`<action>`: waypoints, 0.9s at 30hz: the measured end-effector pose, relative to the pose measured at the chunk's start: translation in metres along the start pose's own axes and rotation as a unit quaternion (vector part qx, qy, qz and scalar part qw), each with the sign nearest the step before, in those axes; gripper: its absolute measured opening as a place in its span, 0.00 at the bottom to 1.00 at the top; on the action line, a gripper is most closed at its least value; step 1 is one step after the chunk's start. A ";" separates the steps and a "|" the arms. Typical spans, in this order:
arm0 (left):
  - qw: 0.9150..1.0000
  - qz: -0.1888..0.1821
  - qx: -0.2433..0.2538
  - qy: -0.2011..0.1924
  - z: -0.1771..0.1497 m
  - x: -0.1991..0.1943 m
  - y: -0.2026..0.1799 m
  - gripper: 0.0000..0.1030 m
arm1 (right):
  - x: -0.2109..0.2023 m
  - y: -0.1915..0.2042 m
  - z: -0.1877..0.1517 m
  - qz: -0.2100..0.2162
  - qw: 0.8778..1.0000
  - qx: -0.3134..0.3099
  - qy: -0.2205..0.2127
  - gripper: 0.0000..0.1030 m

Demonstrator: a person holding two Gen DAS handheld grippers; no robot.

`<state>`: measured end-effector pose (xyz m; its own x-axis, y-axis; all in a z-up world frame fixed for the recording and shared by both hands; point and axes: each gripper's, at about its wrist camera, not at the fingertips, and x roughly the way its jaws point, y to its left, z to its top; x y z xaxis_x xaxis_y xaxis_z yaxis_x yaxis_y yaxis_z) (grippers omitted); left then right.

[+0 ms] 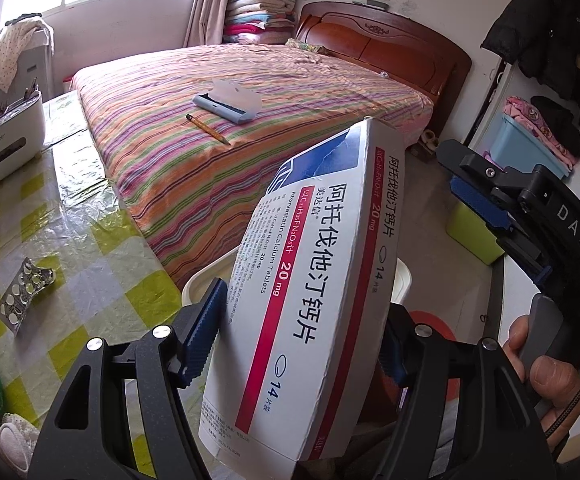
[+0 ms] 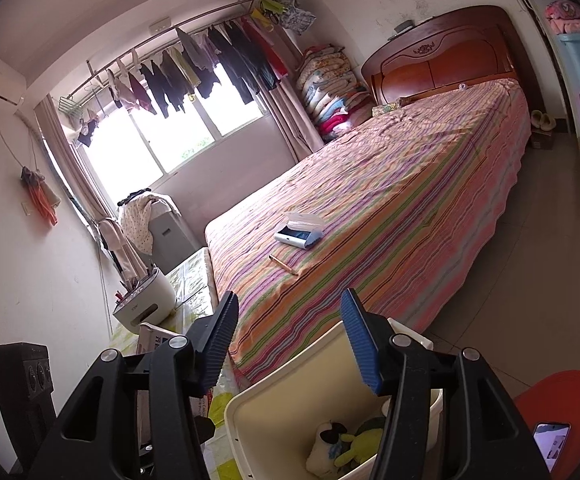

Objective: Collect trash
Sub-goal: 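Carry the pill tube and box to the cream bin and release both, then reach the left tool to the brown blue-labelled medicine bottle and close on it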

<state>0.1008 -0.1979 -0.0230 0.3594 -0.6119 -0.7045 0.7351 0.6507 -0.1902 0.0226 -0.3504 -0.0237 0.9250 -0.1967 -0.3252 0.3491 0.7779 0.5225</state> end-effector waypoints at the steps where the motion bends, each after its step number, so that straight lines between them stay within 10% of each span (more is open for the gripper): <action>1: 1.000 -0.003 -0.002 0.001 0.001 0.002 -0.001 0.65 | -0.001 0.000 0.000 -0.001 1.000 0.000 -0.002 0.51; 27: 0.997 0.059 -0.003 -0.044 0.007 -0.044 0.015 0.86 | 0.013 0.024 -0.007 0.030 0.999 -0.014 0.023 0.60</action>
<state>0.0998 -0.1642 0.0102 0.4931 -0.5672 -0.6597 0.6814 0.7232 -0.1126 0.0422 -0.3300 -0.0210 0.9362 -0.1223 -0.3295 0.2882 0.8037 0.5205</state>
